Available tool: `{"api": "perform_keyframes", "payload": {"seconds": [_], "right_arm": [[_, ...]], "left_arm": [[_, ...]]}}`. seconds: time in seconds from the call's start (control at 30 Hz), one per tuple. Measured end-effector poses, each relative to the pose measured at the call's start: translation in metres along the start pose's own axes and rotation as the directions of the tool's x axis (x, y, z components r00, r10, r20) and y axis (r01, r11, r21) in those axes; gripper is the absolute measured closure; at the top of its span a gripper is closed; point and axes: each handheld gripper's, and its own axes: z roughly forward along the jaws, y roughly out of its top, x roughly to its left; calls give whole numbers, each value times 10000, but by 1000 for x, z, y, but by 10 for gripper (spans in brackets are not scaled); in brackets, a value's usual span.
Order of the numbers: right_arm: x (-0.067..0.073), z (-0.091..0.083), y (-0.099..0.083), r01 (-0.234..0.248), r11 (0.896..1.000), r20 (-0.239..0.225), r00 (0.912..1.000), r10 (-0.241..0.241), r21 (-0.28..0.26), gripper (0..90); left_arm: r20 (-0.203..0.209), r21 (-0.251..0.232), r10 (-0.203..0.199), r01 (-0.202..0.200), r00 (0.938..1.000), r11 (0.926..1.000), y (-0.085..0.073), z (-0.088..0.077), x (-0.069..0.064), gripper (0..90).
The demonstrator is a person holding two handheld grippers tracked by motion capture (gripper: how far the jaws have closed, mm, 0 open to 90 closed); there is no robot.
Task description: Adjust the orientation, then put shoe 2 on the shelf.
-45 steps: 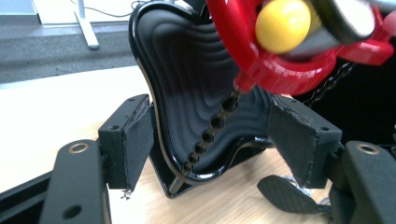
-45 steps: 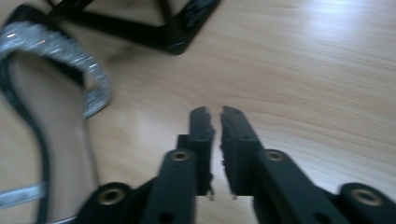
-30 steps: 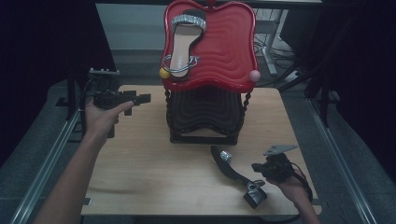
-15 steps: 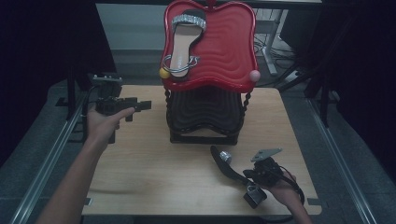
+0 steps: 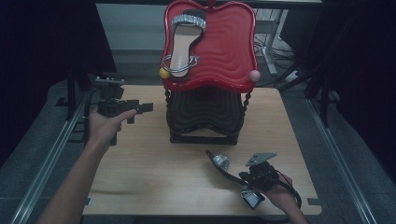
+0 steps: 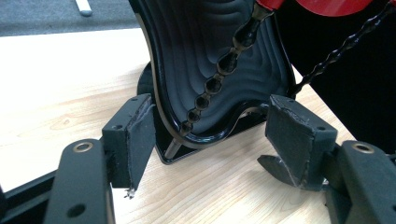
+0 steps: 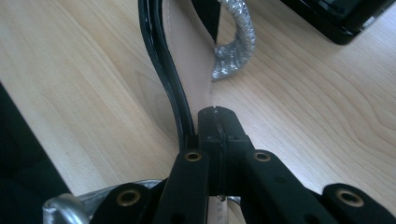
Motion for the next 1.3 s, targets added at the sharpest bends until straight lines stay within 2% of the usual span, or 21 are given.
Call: {"api": "perform_keyframes", "payload": {"seconds": [0.27,0.37,0.6,0.7,0.77,0.83,0.97,1.07,1.3], "right_arm": [[27,17,6,735,9955,68,9972,-741,598,900],[29,18,6,674,9963,-23,9977,-674,539,900],[21,11,5,137,9999,-344,9993,-137,2,895],[19,9,4,-44,9999,-504,9987,40,-97,862],[17,8,4,-122,9998,-497,9987,116,-132,795],[17,7,3,-249,9995,-459,9987,240,-185,660],[19,7,5,-522,9982,-434,9978,509,-283,491],[18,5,8,-759,9963,-527,9959,737,-407,429],[20,5,25,-1002,9949,-547,9935,994,-107,308]], "left_arm": [[-12,5,-58,58,10000,10000,-3,0,1,331],[21,35,-72,72,10000,10000,-5,-1,1,332],[-12,27,-153,153,9999,9999,-8,-1,5,330],[-36,36,-250,250,9997,9997,-10,0,8,329],[-47,54,-300,300,9995,9995,-12,1,10,329],[-65,98,-352,352,9994,9993,-15,3,13,328],[-48,42,-464,464,9989,9989,-17,1,17,326],[-45,3,-550,550,9985,9985,-19,0,20,325],[-22,36,-592,592,9982,9982,-21,-1,23,318]]}}
